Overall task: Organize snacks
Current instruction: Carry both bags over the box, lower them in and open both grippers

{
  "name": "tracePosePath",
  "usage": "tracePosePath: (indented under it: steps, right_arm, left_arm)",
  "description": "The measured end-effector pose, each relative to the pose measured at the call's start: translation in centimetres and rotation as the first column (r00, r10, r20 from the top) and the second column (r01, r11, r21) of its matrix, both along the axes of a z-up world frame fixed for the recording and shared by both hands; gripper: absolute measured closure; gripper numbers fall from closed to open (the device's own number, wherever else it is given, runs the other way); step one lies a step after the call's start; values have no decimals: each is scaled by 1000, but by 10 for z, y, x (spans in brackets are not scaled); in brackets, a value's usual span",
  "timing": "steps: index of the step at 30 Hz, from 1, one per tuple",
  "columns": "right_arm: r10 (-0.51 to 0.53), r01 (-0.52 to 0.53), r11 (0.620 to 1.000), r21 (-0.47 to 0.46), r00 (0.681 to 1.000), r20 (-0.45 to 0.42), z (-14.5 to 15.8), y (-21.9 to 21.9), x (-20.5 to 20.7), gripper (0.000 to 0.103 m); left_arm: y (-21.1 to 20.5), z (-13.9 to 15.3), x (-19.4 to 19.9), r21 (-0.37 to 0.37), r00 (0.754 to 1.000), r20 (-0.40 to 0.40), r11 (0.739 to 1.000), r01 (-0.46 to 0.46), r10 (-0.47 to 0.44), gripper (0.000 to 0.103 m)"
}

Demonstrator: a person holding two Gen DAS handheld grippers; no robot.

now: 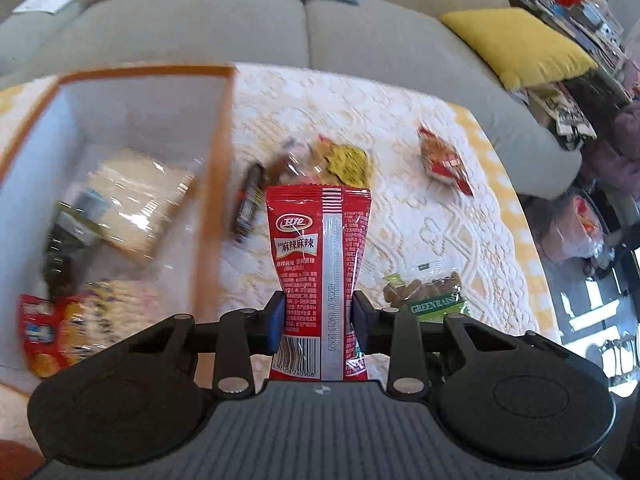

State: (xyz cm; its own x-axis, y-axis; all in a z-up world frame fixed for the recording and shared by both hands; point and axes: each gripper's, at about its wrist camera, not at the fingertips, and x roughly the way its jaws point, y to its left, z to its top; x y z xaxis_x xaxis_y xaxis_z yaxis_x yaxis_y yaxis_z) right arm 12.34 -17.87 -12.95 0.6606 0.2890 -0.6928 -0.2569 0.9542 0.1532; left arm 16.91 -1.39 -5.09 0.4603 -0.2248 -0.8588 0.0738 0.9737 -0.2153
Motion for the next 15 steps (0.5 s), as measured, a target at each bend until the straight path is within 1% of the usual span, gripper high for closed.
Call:
tracePosePath:
  steps: [5,7,10,13,15]
  right_arm:
    - [97,-101,994,51,992,76,31,25,-5,62]
    - [146,-152,987,61,985,97,43,39,-5,63]
    - [216,-224,972,70,970,110,55,59,0,63]
    - [277,-282,959,24,952,127,62,82,8,63]
    - [313,-314,949,-8,941,130,63,96,15,63]
  left_arm:
    - [23,25,-3,52,996,81,998,-47,42,65]
    - [34,29,-1,74,993,99,995,-71,63,65]
    - [52,29,5,78,992,92,992,-98,91,65]
    - [68,25,12,112,991,91,988,-109,99,65]
    - [79,22,18,118,991,80,986,-115,105,65]
